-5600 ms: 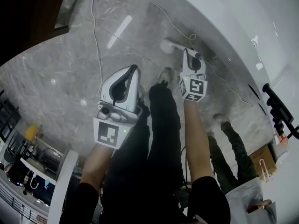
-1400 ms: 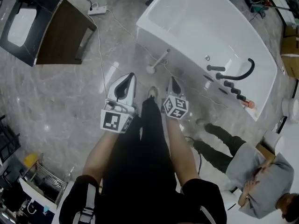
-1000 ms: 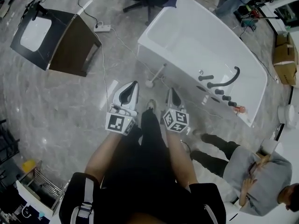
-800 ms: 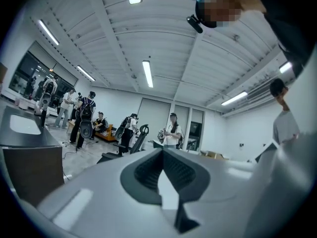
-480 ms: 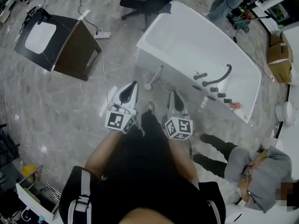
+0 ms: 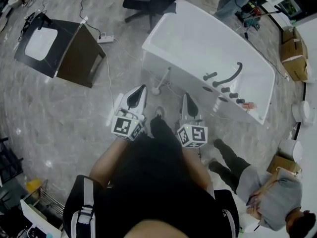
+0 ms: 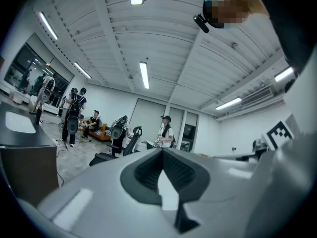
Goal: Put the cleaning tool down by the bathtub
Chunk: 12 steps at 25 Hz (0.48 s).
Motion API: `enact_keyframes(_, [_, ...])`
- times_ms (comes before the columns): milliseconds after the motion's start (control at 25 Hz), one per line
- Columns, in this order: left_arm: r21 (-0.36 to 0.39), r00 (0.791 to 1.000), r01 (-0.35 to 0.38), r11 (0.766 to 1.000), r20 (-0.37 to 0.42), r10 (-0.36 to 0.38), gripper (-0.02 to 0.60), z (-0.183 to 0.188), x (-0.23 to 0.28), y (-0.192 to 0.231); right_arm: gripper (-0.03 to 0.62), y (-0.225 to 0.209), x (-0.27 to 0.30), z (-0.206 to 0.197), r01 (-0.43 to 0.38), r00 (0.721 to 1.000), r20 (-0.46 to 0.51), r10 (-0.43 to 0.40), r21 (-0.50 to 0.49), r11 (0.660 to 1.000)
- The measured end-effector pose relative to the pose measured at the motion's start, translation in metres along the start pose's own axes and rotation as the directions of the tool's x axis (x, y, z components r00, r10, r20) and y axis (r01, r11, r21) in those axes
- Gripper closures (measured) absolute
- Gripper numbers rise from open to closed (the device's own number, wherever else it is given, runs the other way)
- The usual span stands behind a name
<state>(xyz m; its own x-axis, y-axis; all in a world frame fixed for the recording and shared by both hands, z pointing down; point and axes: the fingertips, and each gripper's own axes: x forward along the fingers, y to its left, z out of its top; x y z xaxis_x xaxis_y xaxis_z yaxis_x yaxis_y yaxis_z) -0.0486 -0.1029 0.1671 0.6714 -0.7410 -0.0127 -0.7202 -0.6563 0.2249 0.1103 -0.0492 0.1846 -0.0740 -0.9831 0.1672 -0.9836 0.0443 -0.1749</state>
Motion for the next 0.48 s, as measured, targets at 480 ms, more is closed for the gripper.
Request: enact_keyframes(480, [-0.009, 1.0, 0.014, 1.0, 0.0, -0.014, 0.574, 0.006, -0.001, -0.002, 0.597, 0.012, -0.003, 0.015, -0.014, 1.0, 0.017, 0.015, -0.022, 1.0])
